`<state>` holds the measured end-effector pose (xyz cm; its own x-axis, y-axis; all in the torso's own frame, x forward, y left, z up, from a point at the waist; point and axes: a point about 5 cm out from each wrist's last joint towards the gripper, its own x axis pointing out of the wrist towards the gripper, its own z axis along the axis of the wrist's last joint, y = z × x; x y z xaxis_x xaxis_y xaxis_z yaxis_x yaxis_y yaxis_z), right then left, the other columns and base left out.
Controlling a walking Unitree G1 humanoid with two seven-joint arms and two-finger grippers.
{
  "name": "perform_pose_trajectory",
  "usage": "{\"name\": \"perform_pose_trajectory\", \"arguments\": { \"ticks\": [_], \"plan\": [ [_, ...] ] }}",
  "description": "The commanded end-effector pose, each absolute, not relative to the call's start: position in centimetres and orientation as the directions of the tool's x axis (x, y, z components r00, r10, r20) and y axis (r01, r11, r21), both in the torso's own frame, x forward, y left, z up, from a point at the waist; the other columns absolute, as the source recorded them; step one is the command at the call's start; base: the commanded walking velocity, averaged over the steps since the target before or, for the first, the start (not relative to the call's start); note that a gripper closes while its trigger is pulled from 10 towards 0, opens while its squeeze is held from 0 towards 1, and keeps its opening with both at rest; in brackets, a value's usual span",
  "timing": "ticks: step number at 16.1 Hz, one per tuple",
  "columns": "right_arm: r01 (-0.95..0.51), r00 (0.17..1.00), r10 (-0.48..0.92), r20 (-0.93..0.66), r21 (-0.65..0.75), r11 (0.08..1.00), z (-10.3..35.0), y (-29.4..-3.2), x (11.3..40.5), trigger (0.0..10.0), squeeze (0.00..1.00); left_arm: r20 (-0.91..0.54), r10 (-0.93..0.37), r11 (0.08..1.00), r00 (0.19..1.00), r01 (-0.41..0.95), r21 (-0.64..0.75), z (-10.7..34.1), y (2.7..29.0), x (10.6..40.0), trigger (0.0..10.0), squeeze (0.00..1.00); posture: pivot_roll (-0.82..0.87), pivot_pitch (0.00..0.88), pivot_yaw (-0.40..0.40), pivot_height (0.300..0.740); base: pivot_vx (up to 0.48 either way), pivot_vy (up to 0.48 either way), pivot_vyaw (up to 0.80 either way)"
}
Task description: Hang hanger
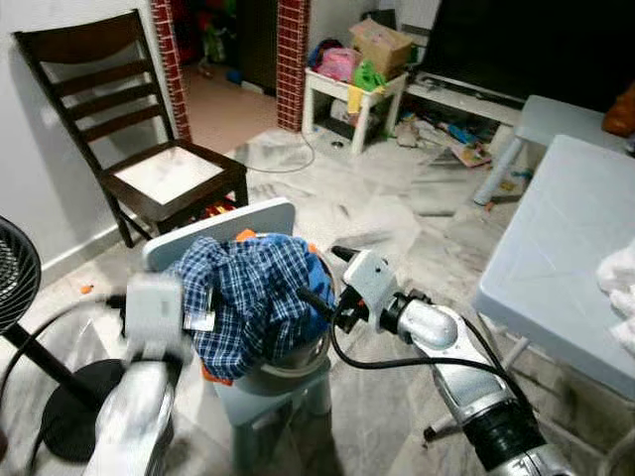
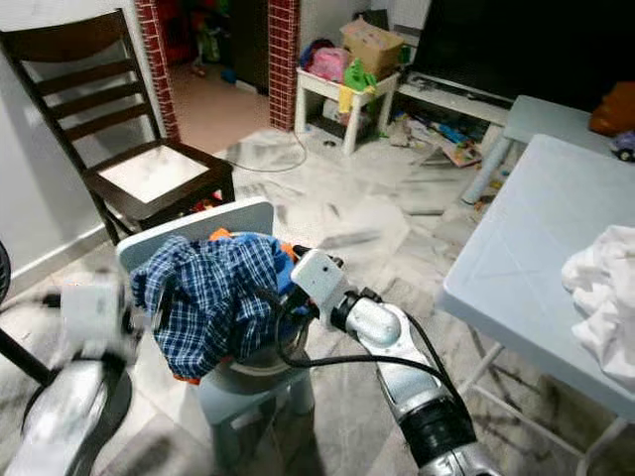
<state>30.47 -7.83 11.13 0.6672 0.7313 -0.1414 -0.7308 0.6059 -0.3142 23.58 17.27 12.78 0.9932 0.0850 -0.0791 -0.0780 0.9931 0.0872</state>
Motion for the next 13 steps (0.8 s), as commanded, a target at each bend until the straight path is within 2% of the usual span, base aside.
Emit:
{"name": "perform_pose_trajectory", "arguments": {
  "ticks": [1, 3, 7, 9, 13],
  "plan": [
    [-0.720, 0.673, 0.729, -0.125, -0.337, 0.607, 11.8, -8.1, 30.4, 10.0, 0.00, -0.141, 0.123, 0.991, 0.982, -0.115, 0.062, 11.6, 17.7, 23.9, 10.0, 0.00, 0.05, 0.010, -0.057, 0.740, 0.000, 0.000, 0.00],
    [-0.710, 0.684, 0.718, -0.125, -0.341, 0.617, 11.9, -8.6, 30.4, 10.0, 0.00, -0.178, 0.173, 0.984, 0.969, -0.176, -0.006, 10.8, 18.0, 25.4, 10.0, 0.00, 0.03, 0.012, -0.053, 0.740, 0.000, 0.000, 0.00],
    [-0.699, 0.694, 0.710, -0.119, -0.347, 0.625, 12.2, -8.8, 30.0, 10.0, 0.00, -0.220, 0.160, 0.981, 0.962, -0.180, -0.074, 9.6, 17.3, 28.9, 10.0, 0.00, -0.02, 0.019, -0.048, 0.740, 0.000, 0.000, 0.00],
    [-0.695, 0.697, 0.709, -0.109, -0.346, 0.630, 12.5, -8.7, 29.8, 10.0, 0.00, -0.246, 0.145, 0.981, 0.958, -0.171, -0.091, 9.1, 17.0, 30.1, 10.0, 0.00, -0.03, 0.023, -0.040, 0.740, 0.000, 0.000, 0.00],
    [-0.675, 0.717, 0.689, -0.101, -0.344, 0.652, 12.7, -9.0, 29.1, 10.0, 0.00, -0.263, 0.044, 0.989, 0.964, -0.079, -0.125, 9.2, 14.3, 31.7, 10.0, 0.00, -0.06, 0.029, -0.012, 0.740, 0.000, 0.000, 0.00]
  ]
}}
